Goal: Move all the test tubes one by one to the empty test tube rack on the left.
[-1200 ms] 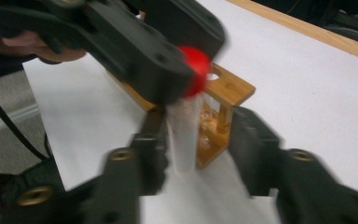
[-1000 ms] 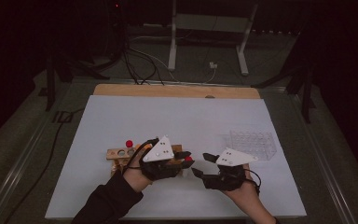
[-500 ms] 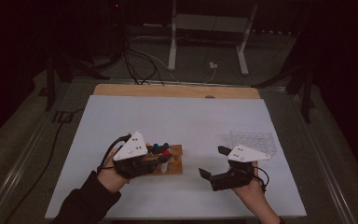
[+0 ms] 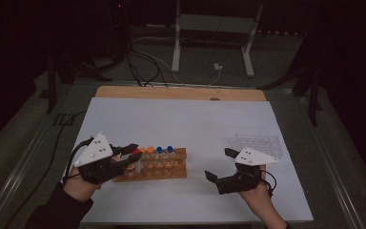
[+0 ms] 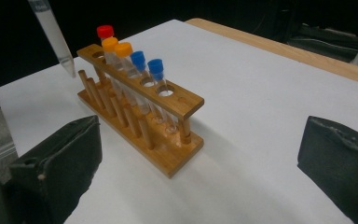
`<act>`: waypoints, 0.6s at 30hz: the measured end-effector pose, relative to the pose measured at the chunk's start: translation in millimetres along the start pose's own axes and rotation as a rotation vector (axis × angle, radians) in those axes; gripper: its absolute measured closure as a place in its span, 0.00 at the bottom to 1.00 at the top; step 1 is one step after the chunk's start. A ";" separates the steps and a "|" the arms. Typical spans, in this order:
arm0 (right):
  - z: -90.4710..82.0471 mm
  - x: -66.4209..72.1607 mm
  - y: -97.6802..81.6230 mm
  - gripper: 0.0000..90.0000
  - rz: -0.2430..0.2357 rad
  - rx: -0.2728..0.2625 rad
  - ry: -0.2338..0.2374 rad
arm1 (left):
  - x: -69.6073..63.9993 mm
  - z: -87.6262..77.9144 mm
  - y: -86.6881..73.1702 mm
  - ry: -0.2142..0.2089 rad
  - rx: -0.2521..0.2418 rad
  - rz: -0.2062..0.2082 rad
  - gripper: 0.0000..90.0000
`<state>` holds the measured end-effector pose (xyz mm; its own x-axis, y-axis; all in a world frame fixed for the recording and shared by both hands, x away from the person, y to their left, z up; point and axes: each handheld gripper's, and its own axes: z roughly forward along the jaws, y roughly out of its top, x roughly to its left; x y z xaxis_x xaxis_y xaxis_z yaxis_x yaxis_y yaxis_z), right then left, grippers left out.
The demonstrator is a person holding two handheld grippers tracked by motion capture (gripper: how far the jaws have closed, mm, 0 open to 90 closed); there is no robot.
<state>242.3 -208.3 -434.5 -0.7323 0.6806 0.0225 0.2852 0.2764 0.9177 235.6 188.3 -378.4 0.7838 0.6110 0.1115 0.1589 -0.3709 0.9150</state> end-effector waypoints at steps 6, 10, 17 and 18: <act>0.8 -0.4 -0.6 0.00 -0.002 0.004 -0.006 | 20.8 -15.9 -7.9 0.098 -0.027 -0.042 0.80; 0.5 -1.1 -0.4 0.00 -0.001 0.001 -0.013 | 30.2 -17.0 -10.5 0.156 -0.052 -0.054 0.80; -0.5 -2.8 -0.8 0.00 0.004 -0.004 -0.012 | 39.2 -3.7 -22.0 0.206 -0.069 -0.081 0.80; -0.6 -2.8 -0.9 0.00 0.002 -0.004 -0.014 | 40.7 -1.3 -24.3 0.207 -0.065 -0.085 0.80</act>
<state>243.7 -210.9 -435.1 -0.7227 0.6910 0.0187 0.2842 0.2724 0.9193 262.8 223.1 -395.6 0.6286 0.7707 0.1039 0.1745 -0.2700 0.9469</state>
